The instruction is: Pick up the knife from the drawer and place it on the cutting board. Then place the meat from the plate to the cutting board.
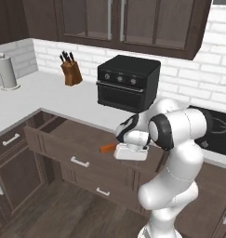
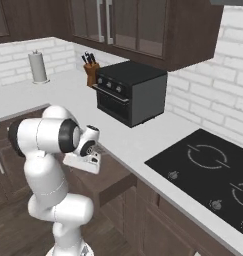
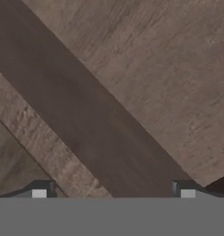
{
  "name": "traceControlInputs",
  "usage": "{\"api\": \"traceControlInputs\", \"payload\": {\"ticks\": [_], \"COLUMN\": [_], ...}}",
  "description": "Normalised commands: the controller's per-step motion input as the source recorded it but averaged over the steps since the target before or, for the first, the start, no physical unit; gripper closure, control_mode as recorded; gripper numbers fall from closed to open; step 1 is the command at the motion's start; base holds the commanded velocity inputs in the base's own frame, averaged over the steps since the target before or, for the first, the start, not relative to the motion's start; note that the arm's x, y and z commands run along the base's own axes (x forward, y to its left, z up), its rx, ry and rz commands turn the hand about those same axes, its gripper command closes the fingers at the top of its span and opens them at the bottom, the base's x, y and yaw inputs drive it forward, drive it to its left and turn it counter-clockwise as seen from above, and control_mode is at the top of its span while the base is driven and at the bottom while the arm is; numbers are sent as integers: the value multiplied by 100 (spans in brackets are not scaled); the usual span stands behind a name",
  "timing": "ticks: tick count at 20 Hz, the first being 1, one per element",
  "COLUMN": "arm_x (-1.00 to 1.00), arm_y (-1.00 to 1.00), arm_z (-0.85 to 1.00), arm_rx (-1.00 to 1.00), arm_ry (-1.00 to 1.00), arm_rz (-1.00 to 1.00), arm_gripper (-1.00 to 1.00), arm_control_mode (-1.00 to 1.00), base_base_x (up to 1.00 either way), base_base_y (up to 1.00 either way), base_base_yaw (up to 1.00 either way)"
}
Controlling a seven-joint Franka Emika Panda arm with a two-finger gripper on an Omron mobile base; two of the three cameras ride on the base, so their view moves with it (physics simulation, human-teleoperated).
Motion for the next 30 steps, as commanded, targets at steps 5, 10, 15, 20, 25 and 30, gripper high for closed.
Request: {"api": "traceControlInputs", "payload": {"ticks": [5,10,15,20,25,30], "arm_x": [-58,-99,-65,-3,97,100], "arm_y": [76,99,51,-11,-15,22], "arm_z": [-37,-17,34,100,92,18], "arm_rx": [1,2,1,0,-2,-8], "arm_ry": [-4,0,-13,-21,-14,-5], "arm_rz": [12,15,8,8,-3,-32], "arm_gripper": [-100,-100,-100,-100,-100,-100], "arm_control_mode": [-100,-100,-100,-100,-100,-100], "base_base_x": [0,0,0,0,0,0], "base_base_y": [0,0,0,0,0,0], "base_base_yaw": [0,0,0,0,0,0]}}
